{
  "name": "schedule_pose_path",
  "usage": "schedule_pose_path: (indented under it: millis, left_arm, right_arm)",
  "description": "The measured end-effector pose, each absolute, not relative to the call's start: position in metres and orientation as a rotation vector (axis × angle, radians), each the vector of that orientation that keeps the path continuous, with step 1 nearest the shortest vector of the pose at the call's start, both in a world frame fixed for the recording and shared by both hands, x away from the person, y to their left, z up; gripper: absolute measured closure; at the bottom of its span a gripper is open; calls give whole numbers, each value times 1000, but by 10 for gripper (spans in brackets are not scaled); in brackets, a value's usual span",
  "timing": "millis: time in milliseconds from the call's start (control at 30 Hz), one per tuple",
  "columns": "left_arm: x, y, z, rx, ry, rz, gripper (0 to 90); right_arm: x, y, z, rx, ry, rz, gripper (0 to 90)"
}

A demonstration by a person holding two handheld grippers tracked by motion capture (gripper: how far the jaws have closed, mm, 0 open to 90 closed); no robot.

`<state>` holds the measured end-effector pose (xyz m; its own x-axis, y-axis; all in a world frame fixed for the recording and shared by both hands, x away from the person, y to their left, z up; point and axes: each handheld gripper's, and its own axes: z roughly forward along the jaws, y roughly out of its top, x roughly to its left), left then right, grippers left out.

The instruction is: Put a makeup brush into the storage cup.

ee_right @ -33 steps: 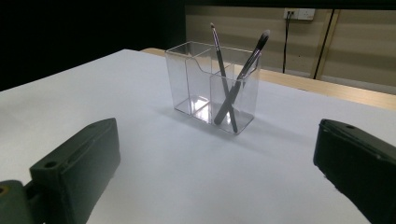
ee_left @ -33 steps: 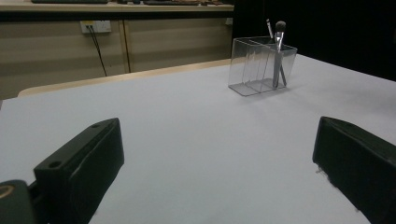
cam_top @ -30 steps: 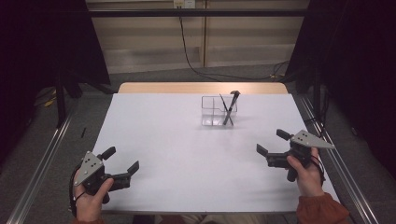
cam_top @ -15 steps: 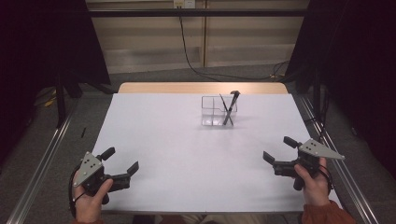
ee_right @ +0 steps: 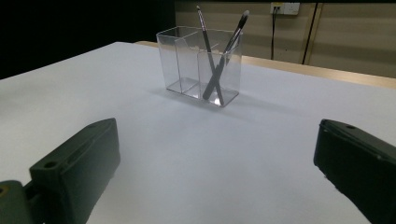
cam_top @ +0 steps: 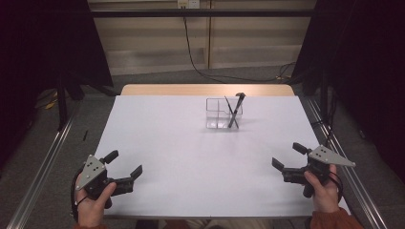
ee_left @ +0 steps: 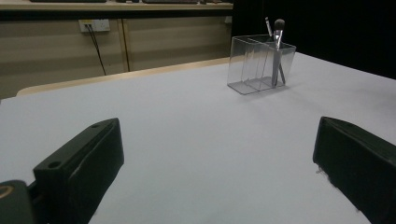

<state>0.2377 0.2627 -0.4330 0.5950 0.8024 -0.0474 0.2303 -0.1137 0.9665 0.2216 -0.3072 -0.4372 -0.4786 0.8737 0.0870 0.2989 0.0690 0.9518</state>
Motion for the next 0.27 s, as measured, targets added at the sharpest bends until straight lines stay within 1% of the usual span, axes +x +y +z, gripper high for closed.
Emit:
schedule_pose_path:
  millis: [267]
  left_arm:
    - [238,262,-433,1658,868,607,19]
  right_arm:
    - [221,-306,-438,1162,1832,1418,0]
